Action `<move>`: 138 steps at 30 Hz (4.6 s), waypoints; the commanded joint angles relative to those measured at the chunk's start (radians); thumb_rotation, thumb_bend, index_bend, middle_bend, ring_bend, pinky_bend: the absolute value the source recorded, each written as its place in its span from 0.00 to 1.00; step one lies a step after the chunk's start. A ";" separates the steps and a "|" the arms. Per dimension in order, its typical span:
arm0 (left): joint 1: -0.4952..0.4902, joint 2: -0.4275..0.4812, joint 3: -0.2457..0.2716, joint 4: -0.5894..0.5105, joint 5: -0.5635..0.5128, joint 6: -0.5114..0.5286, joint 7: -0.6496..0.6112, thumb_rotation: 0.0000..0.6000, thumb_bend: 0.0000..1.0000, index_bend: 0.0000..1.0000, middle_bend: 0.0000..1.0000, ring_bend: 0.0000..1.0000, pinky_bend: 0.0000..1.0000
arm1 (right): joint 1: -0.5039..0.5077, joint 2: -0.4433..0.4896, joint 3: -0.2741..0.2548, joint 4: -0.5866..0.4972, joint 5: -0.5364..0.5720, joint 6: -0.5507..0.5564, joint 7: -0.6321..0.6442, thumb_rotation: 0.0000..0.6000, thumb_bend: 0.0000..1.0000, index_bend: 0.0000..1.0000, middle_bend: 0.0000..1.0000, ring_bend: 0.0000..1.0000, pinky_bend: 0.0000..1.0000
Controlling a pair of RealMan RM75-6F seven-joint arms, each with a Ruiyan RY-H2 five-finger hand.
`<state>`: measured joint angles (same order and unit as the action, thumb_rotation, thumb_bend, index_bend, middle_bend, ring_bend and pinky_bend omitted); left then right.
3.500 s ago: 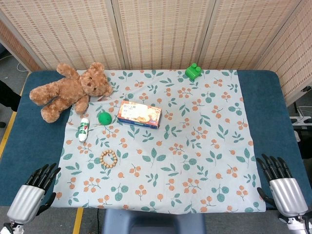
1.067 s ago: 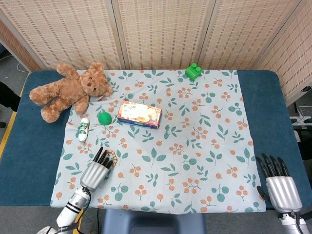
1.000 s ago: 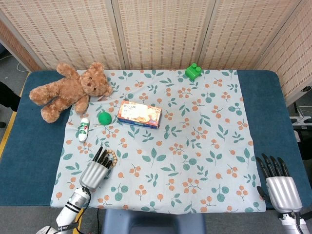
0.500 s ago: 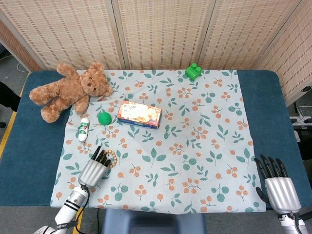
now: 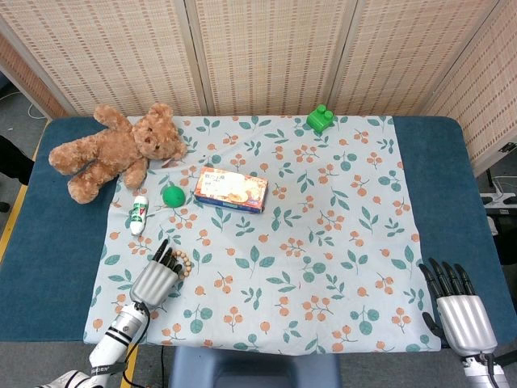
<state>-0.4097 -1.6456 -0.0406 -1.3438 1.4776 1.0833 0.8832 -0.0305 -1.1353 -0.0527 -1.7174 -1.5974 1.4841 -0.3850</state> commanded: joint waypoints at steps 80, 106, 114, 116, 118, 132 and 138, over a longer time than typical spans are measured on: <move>-0.190 0.007 -0.148 -0.019 -0.231 0.121 0.129 1.00 0.85 0.76 0.74 0.40 0.10 | -0.004 0.038 -0.024 -0.015 -0.019 -0.015 0.054 1.00 0.24 0.00 0.00 0.00 0.00; -0.190 0.608 -0.637 -0.444 -1.933 -0.850 -0.669 1.00 1.00 0.68 0.70 0.35 0.04 | -0.002 0.033 -0.032 -0.014 -0.022 -0.032 0.042 1.00 0.24 0.00 0.00 0.00 0.00; -0.261 0.671 -0.505 -0.333 -1.866 -1.039 -0.938 1.00 1.00 0.66 0.68 0.33 0.04 | 0.002 0.032 -0.029 -0.014 -0.014 -0.040 0.039 1.00 0.24 0.00 0.00 0.00 0.00; -0.266 0.664 -0.487 -0.315 -1.835 -1.044 -0.991 1.00 1.00 0.66 0.68 0.34 0.06 | 0.002 0.032 -0.031 -0.014 -0.015 -0.041 0.039 1.00 0.24 0.00 0.00 0.00 0.00; -0.258 0.652 -0.481 -0.297 -1.801 -1.057 -1.052 1.00 0.99 0.64 0.68 0.35 0.07 | 0.003 0.032 -0.032 -0.015 -0.015 -0.044 0.039 1.00 0.24 0.00 0.00 0.00 0.00; -0.096 0.525 -0.679 -0.221 -1.540 -1.132 -1.235 1.00 0.76 0.62 0.66 0.36 0.06 | 0.013 0.040 -0.042 -0.023 -0.019 -0.067 0.055 1.00 0.24 0.00 0.00 0.00 0.00; -0.068 0.492 -0.712 -0.225 -1.437 -1.111 -1.305 1.00 0.76 0.56 0.66 0.36 0.05 | 0.014 0.040 -0.042 -0.023 -0.019 -0.068 0.056 1.00 0.24 0.00 0.00 0.00 0.00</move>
<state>-0.4965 -1.1353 -0.7331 -1.5717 0.0081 -0.0317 -0.3951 -0.0166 -1.0949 -0.0948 -1.7401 -1.6168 1.4165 -0.3290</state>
